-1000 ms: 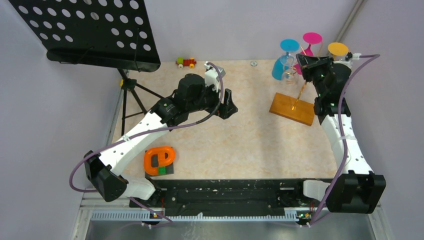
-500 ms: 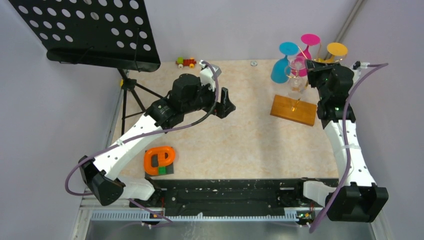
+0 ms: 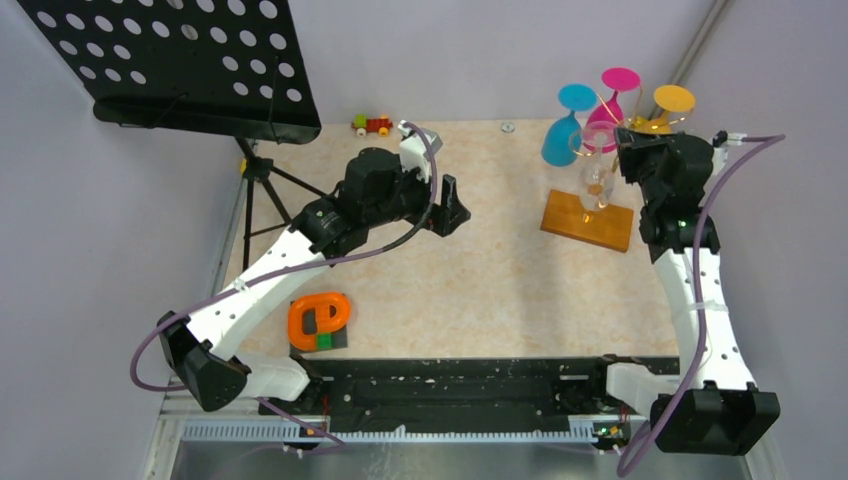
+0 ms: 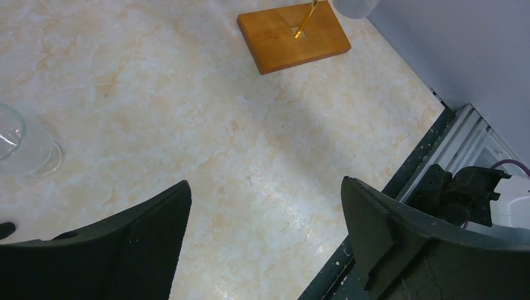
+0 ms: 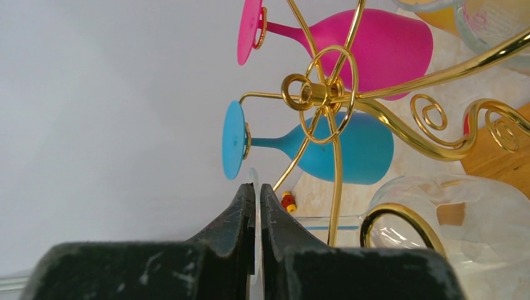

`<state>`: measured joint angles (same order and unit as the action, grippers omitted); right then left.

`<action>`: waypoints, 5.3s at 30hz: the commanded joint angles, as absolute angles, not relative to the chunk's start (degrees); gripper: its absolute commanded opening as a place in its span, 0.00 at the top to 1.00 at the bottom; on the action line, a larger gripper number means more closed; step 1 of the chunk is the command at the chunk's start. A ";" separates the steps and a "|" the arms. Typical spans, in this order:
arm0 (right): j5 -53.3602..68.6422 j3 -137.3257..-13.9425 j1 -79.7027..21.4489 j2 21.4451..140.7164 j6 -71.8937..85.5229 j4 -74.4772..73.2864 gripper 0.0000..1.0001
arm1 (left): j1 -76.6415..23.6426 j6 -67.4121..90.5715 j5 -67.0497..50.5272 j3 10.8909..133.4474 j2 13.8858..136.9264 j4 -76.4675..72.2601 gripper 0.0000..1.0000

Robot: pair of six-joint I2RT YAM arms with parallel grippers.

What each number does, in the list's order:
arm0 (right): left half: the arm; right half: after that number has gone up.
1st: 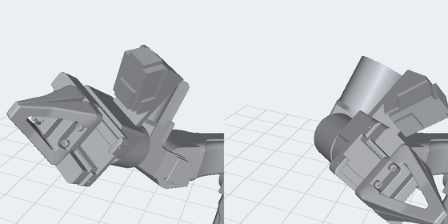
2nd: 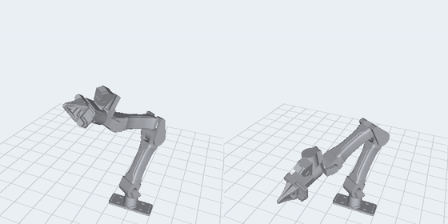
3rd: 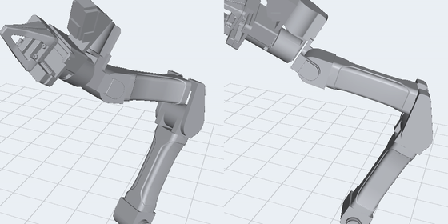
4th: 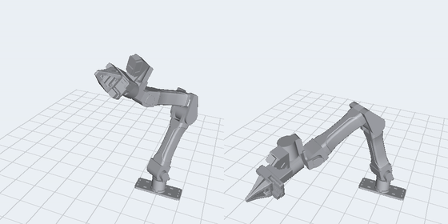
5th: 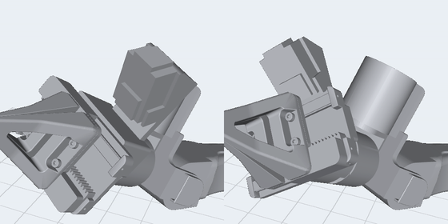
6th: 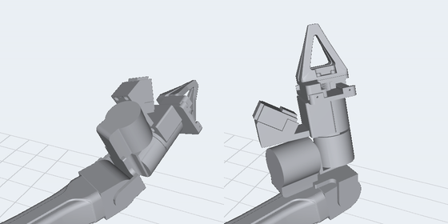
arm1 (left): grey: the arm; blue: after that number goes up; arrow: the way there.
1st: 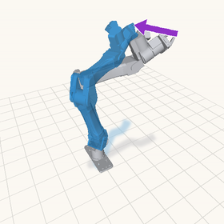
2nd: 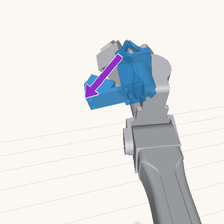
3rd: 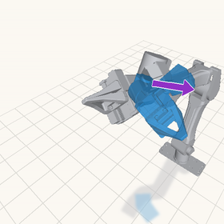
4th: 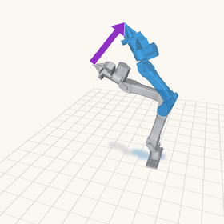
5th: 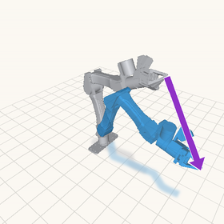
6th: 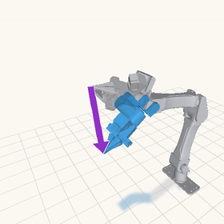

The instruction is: Take the wine glass off the wine glass rack

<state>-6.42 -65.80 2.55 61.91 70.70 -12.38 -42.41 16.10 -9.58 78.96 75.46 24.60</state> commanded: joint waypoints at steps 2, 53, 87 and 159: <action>-7.03 -71.71 2.90 57.96 71.50 -13.54 1.00 | -42.36 15.29 -9.49 79.42 73.16 23.26 0.07; 36.66 -62.05 2.81 42.00 86.31 -5.05 1.00 | -50.59 4.91 -38.02 85.85 93.65 -33.17 0.32; 30.92 -57.71 2.81 39.41 72.71 1.58 0.09 | -51.50 18.52 -10.67 91.07 91.87 -32.95 1.00; 33.07 -50.74 -8.99 49.47 97.81 56.98 1.00 | -51.57 49.04 -6.12 84.55 94.52 -77.27 0.85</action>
<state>35.24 -47.97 -7.73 48.93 100.53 54.26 -51.40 50.19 -4.82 84.44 95.20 -72.73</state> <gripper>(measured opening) 0.048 0.104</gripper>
